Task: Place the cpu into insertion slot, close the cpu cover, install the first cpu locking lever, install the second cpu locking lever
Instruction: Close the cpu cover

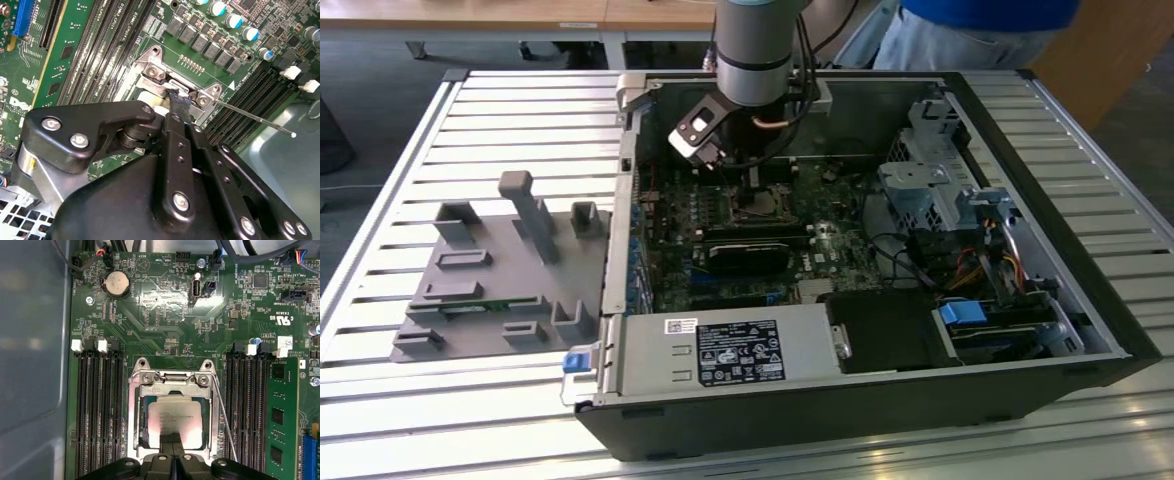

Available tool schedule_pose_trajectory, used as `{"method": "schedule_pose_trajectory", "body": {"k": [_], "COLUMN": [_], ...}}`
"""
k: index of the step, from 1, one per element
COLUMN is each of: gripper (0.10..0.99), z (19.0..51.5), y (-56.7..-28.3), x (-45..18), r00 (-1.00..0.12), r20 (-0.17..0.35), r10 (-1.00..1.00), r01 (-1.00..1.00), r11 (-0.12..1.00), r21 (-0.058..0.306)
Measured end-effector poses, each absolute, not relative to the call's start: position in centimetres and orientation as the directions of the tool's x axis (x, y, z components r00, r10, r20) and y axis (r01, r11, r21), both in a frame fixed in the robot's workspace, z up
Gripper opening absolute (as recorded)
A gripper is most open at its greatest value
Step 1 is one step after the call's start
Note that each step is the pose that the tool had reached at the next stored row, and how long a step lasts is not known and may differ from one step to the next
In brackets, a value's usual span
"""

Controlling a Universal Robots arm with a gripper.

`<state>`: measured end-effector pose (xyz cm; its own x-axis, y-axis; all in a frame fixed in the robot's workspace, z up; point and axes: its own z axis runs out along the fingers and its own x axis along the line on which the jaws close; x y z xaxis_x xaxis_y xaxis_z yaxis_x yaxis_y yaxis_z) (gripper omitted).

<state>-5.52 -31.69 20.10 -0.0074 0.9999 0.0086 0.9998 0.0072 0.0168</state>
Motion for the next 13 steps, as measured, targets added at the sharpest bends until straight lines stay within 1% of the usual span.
{"method": "schedule_pose_trajectory", "body": {"k": [9,13], "gripper": [0.106,0.106], "z": [20.05,20.95], "y": [-31.51,-31.51], "x": [-5.35,-5.35], "r00": [-0.007,-0.007], "r20": [0.010,0.010], "r10": [1.000,1.000], "r01": [1.000,1.000], "r11": [0.007,0.007], "r21": [0.018,0.017]}}
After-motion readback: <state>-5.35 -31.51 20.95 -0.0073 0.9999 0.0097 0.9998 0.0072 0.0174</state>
